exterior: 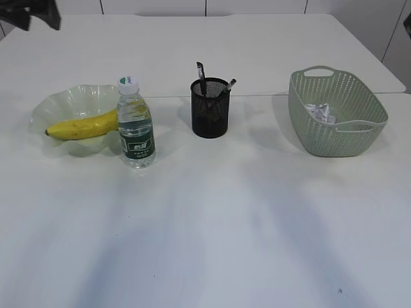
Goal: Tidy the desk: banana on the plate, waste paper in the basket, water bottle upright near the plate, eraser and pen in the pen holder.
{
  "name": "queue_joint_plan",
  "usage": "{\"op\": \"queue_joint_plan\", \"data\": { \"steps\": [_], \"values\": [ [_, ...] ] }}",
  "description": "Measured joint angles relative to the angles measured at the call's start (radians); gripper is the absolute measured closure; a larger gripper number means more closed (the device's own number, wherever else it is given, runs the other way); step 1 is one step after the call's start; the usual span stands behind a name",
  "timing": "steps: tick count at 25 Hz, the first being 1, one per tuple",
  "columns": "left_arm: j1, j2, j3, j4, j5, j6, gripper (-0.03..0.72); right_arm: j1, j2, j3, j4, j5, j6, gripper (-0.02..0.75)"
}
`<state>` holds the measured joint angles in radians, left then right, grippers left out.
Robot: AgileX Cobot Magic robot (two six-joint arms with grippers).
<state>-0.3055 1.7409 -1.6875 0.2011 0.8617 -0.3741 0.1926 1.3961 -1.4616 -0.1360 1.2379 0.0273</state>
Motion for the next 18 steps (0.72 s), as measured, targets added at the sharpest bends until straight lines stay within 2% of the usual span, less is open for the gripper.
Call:
{"op": "queue_joint_plan", "data": {
  "steps": [4,9,14,18],
  "values": [
    [0.113,-0.103,0.110,0.002,0.005,-0.014,0.342,0.000,0.000,0.028,-0.040,-0.027,-0.002,0.484],
    [0.230,-0.302,0.354,0.004,-0.022,-0.015,0.342,-0.009,0.000,0.098,-0.041,-0.121,0.017,0.440],
    [0.248,-0.517,0.555,0.064,-0.033,-0.015,0.341,-0.065,0.000,0.172,-0.039,-0.169,0.042,0.335],
    [0.250,-0.636,0.648,0.083,-0.027,-0.015,0.340,-0.092,-0.002,0.197,-0.038,-0.175,0.046,0.310]
  ]
}}
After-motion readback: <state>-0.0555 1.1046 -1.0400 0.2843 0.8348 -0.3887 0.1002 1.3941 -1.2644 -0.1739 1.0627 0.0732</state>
